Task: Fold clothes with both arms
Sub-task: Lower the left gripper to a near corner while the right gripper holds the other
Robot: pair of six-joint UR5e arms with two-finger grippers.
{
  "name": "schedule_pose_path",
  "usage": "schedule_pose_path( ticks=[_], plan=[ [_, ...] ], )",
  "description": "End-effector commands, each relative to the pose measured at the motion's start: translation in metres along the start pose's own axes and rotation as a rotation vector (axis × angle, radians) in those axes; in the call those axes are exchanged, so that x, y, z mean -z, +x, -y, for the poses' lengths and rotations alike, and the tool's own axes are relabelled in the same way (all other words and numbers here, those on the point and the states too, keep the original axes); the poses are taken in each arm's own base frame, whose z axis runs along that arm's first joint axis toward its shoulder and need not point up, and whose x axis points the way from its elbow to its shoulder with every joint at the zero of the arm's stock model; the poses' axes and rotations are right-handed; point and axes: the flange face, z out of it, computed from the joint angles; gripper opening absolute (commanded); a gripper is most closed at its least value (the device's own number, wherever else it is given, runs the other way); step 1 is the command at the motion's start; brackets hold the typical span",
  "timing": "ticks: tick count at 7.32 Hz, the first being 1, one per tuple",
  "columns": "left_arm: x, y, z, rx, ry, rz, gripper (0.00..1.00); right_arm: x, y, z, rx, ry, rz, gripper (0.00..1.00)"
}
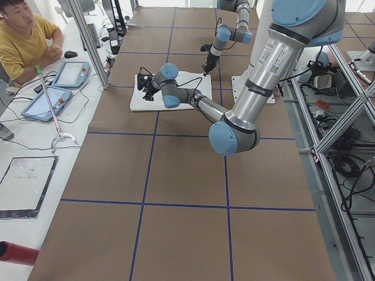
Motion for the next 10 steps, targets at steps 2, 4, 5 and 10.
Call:
schedule_pose_path(
  ticks=[2,4,5,10],
  plan=[
    [0.070,0.040,-0.113,0.166,-0.145,-0.003,0.47,0.020,0.017,0.018,0.000,-0.008,0.003,0.00],
    [0.095,0.013,-0.199,0.296,-0.217,0.063,0.49,0.026,0.024,0.009,0.011,-0.030,-0.001,0.00],
    [0.096,0.002,-0.247,0.368,-0.224,0.098,0.49,0.031,0.028,0.000,0.018,-0.047,-0.001,0.00],
    [0.107,-0.033,-0.348,0.438,-0.268,0.185,0.55,0.033,0.036,-0.001,0.028,-0.051,-0.008,0.00]
  ],
)
